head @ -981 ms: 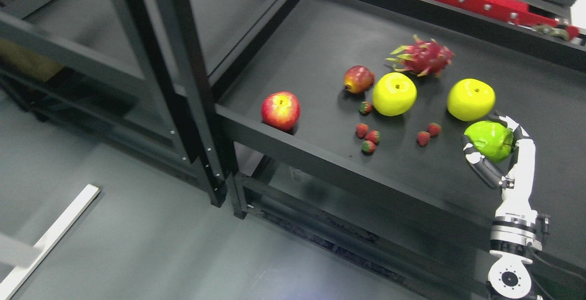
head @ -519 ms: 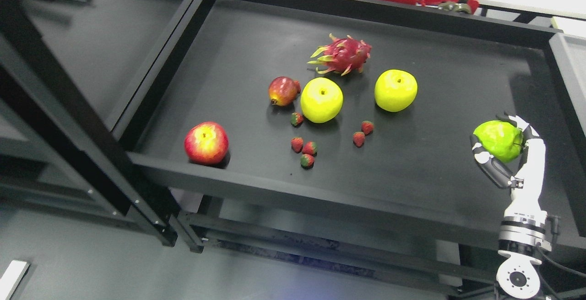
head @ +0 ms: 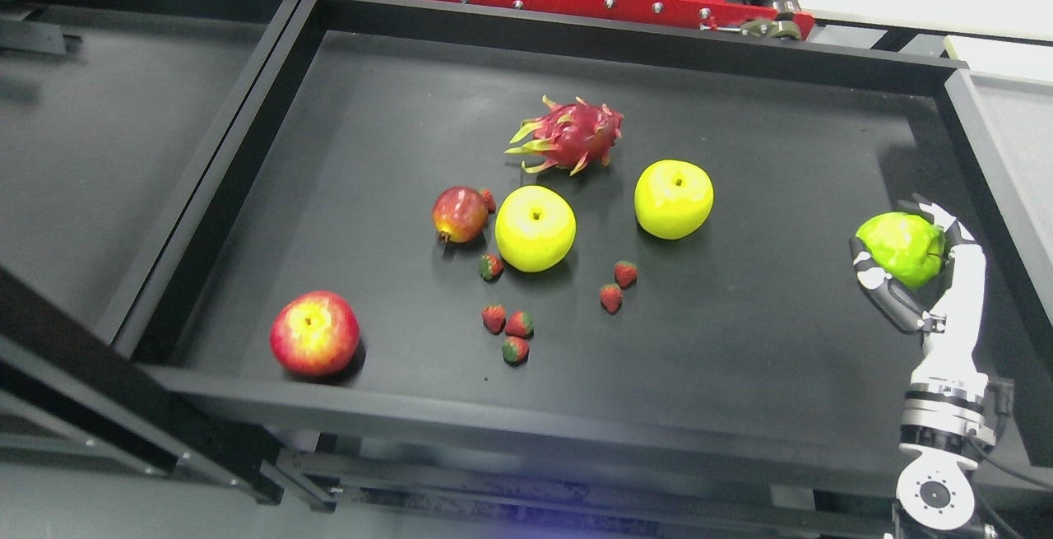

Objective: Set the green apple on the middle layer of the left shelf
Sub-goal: 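Turn toward the black shelf carrying the apple in the right hand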

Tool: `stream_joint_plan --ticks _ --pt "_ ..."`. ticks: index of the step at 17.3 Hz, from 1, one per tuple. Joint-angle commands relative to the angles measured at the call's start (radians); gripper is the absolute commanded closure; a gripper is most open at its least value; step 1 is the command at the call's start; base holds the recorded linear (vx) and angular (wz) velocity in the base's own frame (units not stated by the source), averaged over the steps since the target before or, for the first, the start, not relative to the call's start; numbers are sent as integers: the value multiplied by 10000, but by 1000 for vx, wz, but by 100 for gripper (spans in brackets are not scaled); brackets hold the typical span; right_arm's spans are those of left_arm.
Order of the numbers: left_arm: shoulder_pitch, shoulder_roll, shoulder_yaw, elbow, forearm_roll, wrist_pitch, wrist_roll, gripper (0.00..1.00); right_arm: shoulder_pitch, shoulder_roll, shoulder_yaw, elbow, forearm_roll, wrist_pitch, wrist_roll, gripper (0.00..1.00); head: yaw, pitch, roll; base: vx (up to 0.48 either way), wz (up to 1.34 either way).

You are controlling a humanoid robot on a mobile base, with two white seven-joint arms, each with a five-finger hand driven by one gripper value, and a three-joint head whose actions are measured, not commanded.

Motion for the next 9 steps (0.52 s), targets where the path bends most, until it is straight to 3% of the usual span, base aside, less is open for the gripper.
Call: stream_joint_plan --ticks 1,9 --pt "1 175 0 0 0 -5 -4 0 -443 -29 484 696 76 86 180 100 0 0 0 169 -86" --pt "1 175 0 0 0 -5 -4 0 -1010 -29 1283 1677 198 392 701 100 0 -2 0 97 -57"
